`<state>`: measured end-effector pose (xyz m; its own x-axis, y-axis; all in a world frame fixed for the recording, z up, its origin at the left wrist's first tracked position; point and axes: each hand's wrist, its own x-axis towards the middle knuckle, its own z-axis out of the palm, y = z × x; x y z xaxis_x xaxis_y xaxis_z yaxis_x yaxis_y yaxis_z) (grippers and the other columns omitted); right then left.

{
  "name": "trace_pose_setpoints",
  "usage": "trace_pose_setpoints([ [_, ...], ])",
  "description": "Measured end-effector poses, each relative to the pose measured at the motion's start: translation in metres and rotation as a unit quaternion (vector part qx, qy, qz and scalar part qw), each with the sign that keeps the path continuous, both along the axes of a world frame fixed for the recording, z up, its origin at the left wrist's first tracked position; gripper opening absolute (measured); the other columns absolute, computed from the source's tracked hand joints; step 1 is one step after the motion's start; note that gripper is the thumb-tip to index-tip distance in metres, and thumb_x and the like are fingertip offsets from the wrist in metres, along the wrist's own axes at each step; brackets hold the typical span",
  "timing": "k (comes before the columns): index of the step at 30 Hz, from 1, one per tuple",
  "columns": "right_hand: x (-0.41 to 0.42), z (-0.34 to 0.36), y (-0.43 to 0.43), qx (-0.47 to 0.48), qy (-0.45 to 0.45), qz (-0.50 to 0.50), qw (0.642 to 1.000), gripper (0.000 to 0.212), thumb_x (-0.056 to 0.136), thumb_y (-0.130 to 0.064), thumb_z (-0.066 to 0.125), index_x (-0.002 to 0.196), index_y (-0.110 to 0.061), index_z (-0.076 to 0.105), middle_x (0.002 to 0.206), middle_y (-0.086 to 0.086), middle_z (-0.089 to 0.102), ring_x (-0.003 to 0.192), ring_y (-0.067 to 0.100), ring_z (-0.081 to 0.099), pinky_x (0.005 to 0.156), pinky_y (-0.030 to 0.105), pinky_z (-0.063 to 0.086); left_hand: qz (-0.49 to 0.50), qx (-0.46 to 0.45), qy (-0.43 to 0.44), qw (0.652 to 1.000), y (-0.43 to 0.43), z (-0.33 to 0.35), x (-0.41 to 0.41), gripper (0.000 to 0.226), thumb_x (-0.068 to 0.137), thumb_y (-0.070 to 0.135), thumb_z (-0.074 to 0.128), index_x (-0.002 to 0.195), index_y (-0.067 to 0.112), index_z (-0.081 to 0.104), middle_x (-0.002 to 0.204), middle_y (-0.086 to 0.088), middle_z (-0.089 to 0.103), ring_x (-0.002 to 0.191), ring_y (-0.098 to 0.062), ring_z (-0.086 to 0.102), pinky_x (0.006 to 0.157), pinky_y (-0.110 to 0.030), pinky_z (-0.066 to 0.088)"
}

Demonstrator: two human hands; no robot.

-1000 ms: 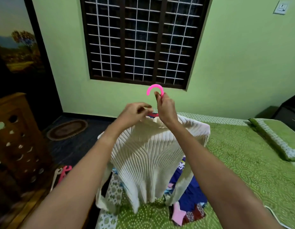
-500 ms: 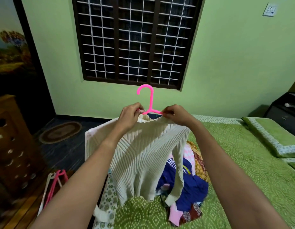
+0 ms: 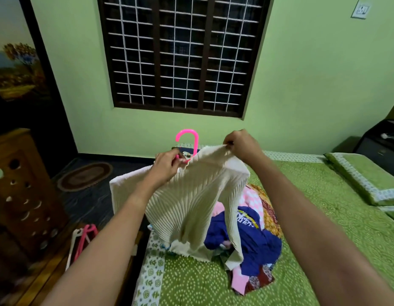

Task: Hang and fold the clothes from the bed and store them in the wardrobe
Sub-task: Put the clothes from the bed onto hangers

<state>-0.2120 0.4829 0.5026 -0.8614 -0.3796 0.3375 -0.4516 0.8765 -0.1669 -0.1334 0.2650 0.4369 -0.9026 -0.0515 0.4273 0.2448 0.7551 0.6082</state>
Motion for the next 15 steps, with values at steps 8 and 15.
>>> trace_pose_setpoints([
  [8,0.052,-0.053,-0.016,-0.095,-0.063,0.033,0.993,0.029,0.099,-0.026,0.039,0.119,-0.011,0.055,0.118,0.017,0.060,0.111,0.033,0.054,0.090,0.041,0.041,0.001,0.058,0.016,0.998,0.017,0.009,0.019,0.014,0.092,0.009,0.055,0.092,-0.005,0.058,0.073,-0.002,0.056,0.065,-0.019,0.046,0.060,-0.027,0.028],
  [15,0.101,-0.065,0.032,-0.146,-0.050,-0.022,0.988,0.028,0.100,-0.032,0.040,0.105,-0.007,0.053,0.109,0.016,0.058,0.107,0.032,0.050,0.087,0.043,0.033,-0.038,0.025,0.010,0.999,0.067,0.011,0.049,0.014,0.089,0.018,0.061,0.097,0.006,0.062,0.082,-0.007,0.064,0.077,-0.025,0.060,0.073,-0.037,0.048],
])
